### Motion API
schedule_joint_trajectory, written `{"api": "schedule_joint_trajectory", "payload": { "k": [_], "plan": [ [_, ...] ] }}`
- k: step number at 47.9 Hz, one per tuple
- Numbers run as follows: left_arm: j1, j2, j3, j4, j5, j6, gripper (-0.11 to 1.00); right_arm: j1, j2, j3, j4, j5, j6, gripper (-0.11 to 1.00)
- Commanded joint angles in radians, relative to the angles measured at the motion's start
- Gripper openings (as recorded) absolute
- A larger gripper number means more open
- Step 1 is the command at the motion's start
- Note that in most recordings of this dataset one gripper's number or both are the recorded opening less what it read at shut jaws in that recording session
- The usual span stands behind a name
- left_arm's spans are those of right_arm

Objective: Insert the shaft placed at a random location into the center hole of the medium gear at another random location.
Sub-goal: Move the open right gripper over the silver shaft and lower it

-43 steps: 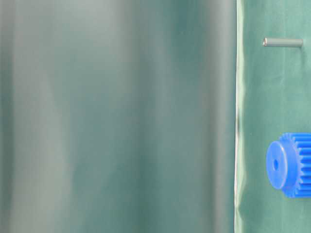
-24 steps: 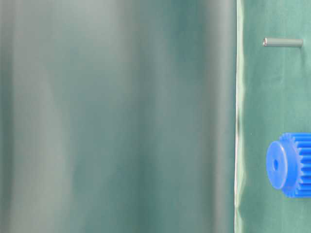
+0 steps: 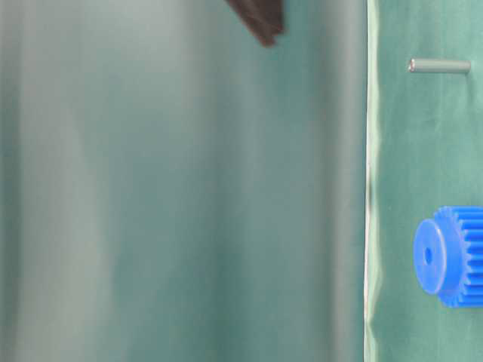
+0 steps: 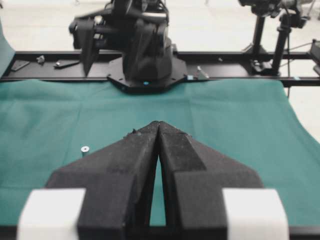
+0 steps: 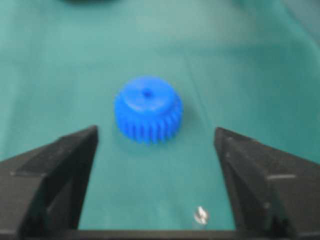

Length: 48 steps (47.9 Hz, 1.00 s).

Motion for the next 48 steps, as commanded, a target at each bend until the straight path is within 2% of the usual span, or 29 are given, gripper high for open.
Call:
{"api": "schedule_joint_trajectory", "payload": {
  "k": [1, 11, 29, 41, 48],
  "plan": [
    [-0.002, 0.008, -0.023, 0.002, -0.005, 0.002, 0.0, -0.021, 0.067, -0.017, 0.002, -0.052, -0.023, 0.86],
    [0.002, 0.009, -0.023, 0.002, -0.005, 0.003, 0.0, -0.046, 0.212, -0.017, 0.005, -0.155, -0.026, 0.86],
    [0.012, 0.009, -0.02, 0.002, 0.014, 0.002, 0.0, -0.064, 0.422, -0.032, 0.06, -0.262, -0.026, 0.86],
    [0.012, 0.009, -0.02, 0.002, 0.02, 0.002, 0.0, -0.069, 0.482, -0.046, 0.071, -0.278, -0.026, 0.86],
    [0.012, 0.009, -0.018, 0.002, 0.031, 0.002, 0.0, -0.069, 0.483, -0.049, 0.071, -0.278, -0.026, 0.81]
  ]
}}
